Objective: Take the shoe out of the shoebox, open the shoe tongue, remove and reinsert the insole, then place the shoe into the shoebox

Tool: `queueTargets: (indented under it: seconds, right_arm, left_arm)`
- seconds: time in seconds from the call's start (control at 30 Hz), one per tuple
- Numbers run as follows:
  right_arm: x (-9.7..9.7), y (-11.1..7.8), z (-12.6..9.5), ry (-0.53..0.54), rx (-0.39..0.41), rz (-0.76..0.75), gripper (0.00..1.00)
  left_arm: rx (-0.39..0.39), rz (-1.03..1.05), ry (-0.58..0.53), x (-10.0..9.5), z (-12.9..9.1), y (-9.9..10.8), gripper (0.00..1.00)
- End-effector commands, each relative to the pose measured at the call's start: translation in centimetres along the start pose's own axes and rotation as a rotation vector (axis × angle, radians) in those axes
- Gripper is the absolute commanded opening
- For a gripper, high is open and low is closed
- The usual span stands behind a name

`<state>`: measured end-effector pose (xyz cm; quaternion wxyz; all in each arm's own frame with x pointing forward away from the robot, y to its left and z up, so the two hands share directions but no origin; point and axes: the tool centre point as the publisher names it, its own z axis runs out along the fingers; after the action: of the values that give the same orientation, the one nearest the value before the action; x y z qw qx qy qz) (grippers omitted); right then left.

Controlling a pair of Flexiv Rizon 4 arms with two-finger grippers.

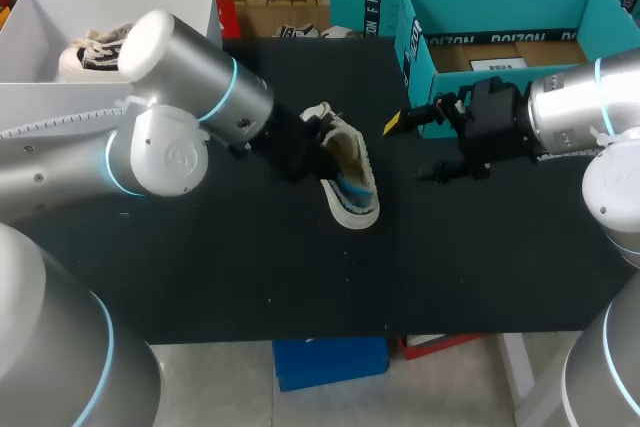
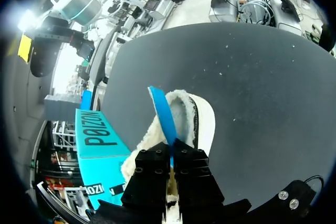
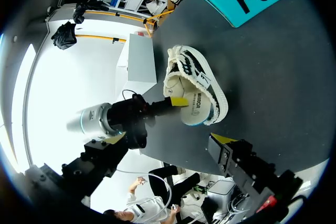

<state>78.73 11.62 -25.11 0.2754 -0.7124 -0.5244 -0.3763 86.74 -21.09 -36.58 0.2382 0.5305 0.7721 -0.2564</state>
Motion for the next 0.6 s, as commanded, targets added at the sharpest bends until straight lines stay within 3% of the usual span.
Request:
queueTargets:
  seconds: [0.03, 0.37, 0.6]
  right_arm:
    - [0.1, 0.0, 0.1, -0.001, 0.000, 0.001, 1.00]
    - [0.1, 0.0, 0.1, -0.001, 0.000, 0.001, 1.00]
    - [0.1, 0.0, 0.1, -0.001, 0.000, 0.001, 1.00]
  left_arm:
    - [-0.011, -0.002, 0.013, -0.4, 0.6, 0.5, 0.00]
    - [0.025, 0.009, -0.009, -0.6, -0.3, -0.9, 0.00]
    - [-0.002, 0.064, 0.064, 1.2, 0.7, -1.8, 0.00]
